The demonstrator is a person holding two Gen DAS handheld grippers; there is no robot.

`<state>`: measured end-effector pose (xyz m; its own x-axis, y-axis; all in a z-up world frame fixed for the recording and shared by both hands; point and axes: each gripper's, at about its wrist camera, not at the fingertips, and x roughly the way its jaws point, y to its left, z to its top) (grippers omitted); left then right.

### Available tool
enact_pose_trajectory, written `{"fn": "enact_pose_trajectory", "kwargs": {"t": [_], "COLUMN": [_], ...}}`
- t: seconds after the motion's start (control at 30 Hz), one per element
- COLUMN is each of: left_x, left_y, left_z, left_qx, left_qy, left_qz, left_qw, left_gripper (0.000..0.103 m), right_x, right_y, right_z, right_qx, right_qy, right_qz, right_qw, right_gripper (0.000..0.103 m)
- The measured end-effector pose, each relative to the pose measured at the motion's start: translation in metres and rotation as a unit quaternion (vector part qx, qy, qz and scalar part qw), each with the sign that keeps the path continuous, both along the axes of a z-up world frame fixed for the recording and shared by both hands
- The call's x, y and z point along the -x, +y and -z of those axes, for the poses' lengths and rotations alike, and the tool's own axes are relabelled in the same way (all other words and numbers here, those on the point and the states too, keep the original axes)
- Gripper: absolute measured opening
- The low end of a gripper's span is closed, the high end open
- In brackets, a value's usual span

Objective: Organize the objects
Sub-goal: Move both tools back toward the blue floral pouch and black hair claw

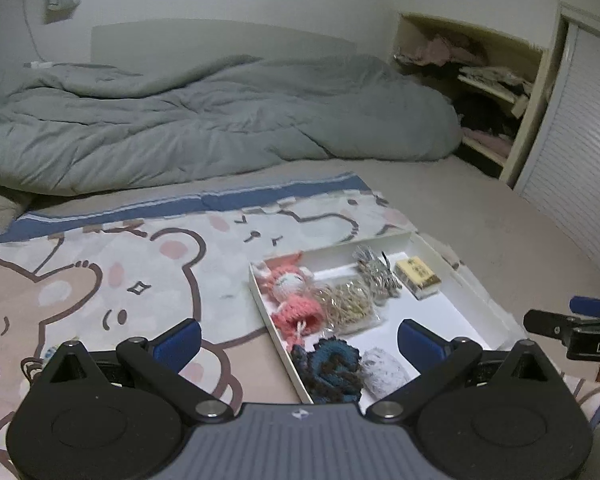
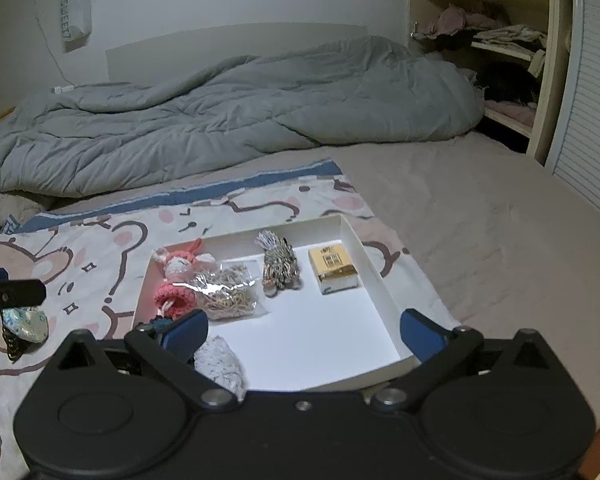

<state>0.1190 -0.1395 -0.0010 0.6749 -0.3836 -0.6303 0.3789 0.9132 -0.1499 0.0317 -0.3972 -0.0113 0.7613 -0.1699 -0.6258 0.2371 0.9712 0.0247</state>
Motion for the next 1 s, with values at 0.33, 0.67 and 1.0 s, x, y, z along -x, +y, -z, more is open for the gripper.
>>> {"fn": "enact_pose_trajectory", "kwargs": {"t": [0.33,0.67,1.0], "left_x": [0.003,-0.005,-0.006], "left_y": [0.039,0.112,0.173], "left_z": [-0.006,-0.001,0.002], "left_qx": [0.004,-0.004,-0.019], "left_qy": [-0.016,-0.019,-0.026], "left_qz": [-0.036,-0.102,-0.153], "left_qw": [0.9992,0.9946,0.9877], "left_gripper": [0.103,0.103,0.103], "right_x": [-0.013,-0.047,-0.082], "right_y": [0.027,0.092,0.164], "right_z": [-0.015,-0.009,-0.008], "right_qx": [0.000,0.001,0.006], "right_qy": [-0.015,-0.014,-0.017], "right_qz": [-0.025,-0.093,-0.162], "right_qw": [1.000,0.996,0.987], "right_gripper": [0.103,0.103,0.103]}}
